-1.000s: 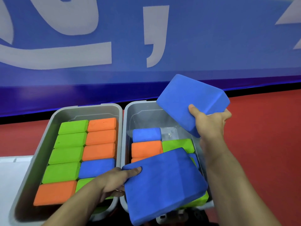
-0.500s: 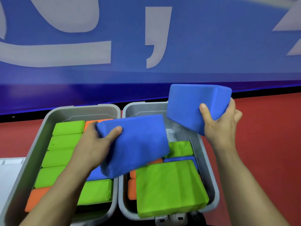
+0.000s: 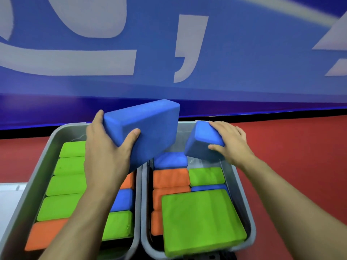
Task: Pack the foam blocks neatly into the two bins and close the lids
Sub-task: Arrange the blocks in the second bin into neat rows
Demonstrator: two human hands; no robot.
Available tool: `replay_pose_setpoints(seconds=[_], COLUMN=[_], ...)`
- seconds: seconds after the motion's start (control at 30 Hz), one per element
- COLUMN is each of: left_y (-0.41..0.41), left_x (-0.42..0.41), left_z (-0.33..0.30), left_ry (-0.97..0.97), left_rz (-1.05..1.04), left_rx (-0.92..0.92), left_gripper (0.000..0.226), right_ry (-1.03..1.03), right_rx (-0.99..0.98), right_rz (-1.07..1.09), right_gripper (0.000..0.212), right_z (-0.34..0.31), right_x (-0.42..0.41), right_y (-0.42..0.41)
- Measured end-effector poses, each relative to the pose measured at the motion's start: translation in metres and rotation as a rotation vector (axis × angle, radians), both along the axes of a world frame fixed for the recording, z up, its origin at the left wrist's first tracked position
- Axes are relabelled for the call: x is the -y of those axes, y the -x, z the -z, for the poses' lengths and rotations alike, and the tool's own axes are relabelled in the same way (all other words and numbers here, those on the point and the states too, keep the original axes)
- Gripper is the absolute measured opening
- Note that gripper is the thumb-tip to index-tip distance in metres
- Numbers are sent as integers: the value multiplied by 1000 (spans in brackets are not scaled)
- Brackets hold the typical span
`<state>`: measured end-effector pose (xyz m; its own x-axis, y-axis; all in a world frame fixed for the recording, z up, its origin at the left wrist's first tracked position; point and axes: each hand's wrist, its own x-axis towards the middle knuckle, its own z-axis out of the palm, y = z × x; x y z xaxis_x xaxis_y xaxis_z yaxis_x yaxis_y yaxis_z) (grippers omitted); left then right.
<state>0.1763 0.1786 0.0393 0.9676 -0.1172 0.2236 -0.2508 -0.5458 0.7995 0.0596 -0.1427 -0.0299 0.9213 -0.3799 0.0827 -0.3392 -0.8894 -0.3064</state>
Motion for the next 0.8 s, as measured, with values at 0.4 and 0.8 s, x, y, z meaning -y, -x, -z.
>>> replay_pose_setpoints(seconds=[0.4,0.8], left_y=[-8,-8], left_x=[6,9], left_z=[4,7], left_ry=[-25,-31], left_rz=[12,19], left_rx=[-15,-28], left_gripper=[90,89], right_ry=[131,-61], right_rx=[-59,-318], right_rz=[-209,-246], right_gripper=[84,87], right_z=[4,82], right_x=[41,42], right_y=[-10,-28])
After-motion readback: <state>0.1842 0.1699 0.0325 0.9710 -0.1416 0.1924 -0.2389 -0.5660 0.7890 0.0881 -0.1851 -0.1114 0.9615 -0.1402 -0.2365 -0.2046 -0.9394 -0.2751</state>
